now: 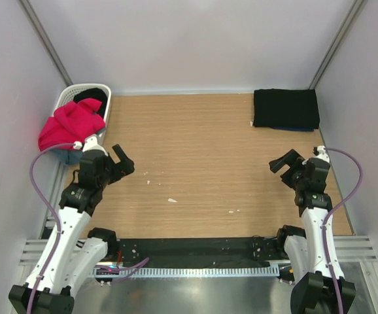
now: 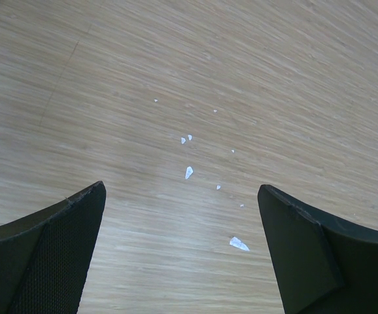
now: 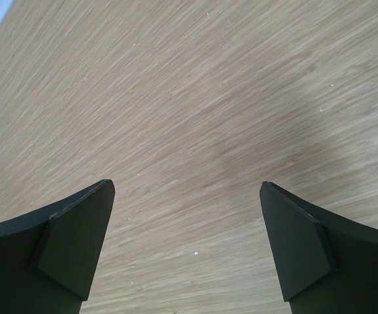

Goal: Fold and stack the t-shirts
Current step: Reset both grippers

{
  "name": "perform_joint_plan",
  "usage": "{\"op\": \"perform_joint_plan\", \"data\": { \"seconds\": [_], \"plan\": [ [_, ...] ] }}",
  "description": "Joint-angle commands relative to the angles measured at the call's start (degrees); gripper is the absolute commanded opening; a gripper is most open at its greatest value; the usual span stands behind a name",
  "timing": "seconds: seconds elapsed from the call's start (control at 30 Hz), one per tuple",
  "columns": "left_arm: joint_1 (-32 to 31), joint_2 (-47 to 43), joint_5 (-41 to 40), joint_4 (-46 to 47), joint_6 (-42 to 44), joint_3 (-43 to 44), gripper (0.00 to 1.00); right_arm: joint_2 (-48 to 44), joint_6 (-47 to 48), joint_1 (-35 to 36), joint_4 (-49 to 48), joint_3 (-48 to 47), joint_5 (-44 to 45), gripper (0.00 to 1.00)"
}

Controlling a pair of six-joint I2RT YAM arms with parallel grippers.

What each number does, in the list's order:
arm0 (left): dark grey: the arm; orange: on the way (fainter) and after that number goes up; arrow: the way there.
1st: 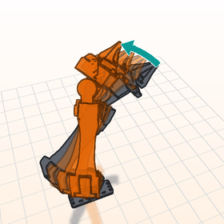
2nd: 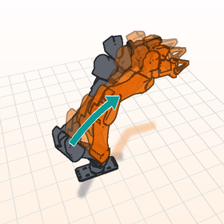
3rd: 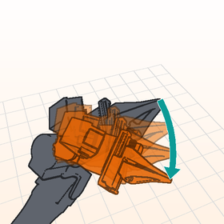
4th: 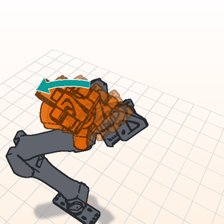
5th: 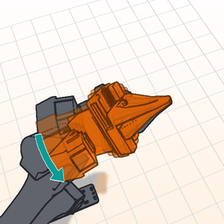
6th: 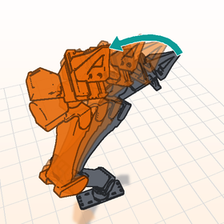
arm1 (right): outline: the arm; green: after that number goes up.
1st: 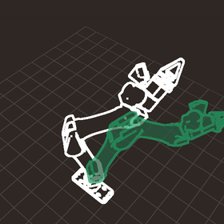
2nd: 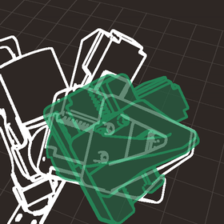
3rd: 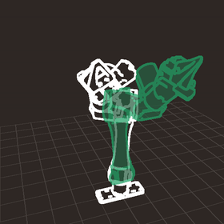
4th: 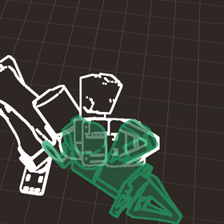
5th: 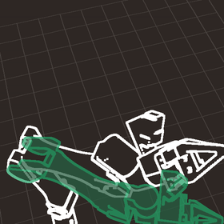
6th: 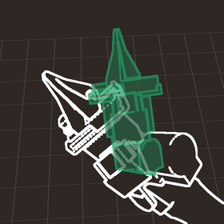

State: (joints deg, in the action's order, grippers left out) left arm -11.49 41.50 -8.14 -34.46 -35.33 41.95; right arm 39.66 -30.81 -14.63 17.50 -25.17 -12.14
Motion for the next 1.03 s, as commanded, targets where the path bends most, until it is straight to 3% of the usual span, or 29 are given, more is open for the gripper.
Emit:
{"op": "perform_joint_plan", "data": {
  "seconds": [0.0,1.0],
  "plan": [
    [0.32,-0.28,-0.82,1.76,0.79,1.55,1.00,0.85,-0.48,-0.04,-4.40,-4.36,0.45,1.00],
    [0.41,1.48,0.67,4.05,0.26,1.38,1.00,-0.81,0.84,-0.04,-5.02,-6.30,2.74,1.00]
  ]
}}
